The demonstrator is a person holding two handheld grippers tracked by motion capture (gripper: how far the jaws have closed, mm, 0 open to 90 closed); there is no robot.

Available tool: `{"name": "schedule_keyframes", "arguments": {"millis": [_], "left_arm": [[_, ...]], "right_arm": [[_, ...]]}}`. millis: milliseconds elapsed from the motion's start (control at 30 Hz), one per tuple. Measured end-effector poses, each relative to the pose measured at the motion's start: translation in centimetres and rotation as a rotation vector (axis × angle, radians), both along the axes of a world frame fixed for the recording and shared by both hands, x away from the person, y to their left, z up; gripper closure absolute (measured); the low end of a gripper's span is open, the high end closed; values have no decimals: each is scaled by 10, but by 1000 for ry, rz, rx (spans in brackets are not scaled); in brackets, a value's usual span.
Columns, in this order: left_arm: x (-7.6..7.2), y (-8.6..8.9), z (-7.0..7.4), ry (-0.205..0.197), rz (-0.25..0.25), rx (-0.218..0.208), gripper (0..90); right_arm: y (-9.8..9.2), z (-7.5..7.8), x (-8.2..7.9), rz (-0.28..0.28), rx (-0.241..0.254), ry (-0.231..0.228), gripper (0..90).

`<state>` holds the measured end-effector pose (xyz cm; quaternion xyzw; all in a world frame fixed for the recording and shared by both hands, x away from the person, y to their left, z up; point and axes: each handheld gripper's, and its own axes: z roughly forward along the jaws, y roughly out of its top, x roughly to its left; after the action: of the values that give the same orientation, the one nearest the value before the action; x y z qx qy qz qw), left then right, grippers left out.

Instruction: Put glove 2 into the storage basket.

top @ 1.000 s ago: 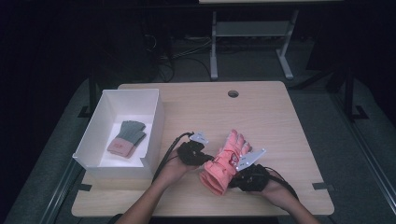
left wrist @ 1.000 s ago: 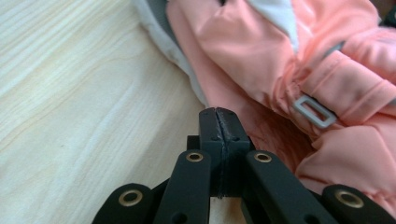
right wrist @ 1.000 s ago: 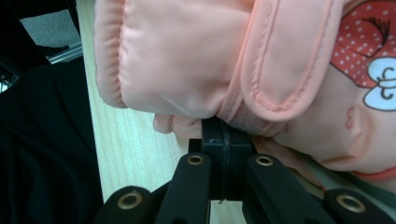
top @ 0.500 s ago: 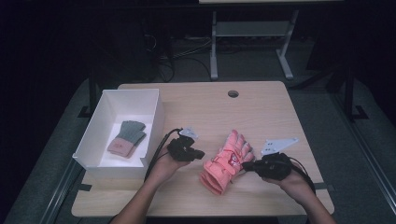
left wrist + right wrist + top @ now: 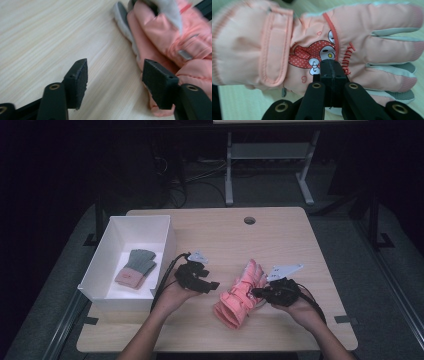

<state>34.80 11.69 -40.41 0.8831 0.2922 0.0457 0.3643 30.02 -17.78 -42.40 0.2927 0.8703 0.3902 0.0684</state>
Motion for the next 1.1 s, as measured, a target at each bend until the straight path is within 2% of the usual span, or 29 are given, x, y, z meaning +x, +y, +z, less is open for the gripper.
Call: {"name": "schedule_keyframes", "arguments": {"millis": [167, 300, 500, 633, 733, 900, 1100], "left_arm": [[1, -6, 8, 14, -24, -47, 232], [4, -20, 10, 30, -57, -49, 186], [12, -51, 3, 75, -109, -69, 178], [17, -68, -5, 99, -132, -59, 179], [20, -78, -16, 149, -138, -62, 178], [21, -79, -27, 181, -146, -57, 178], [24, -79, -37, 251, -157, -51, 166]], "right_arm": [[7, -13, 2, -6, -38, 21, 900], [11, -18, 3, -3, -58, 24, 900], [12, -22, 2, -2, -61, 19, 900], [13, -23, 2, -8, -58, 14, 900], [13, -23, 1, -10, -64, 14, 900], [14, -23, 1, -15, -71, 11, 900], [14, -25, 1, -21, -78, 7, 900]]}}
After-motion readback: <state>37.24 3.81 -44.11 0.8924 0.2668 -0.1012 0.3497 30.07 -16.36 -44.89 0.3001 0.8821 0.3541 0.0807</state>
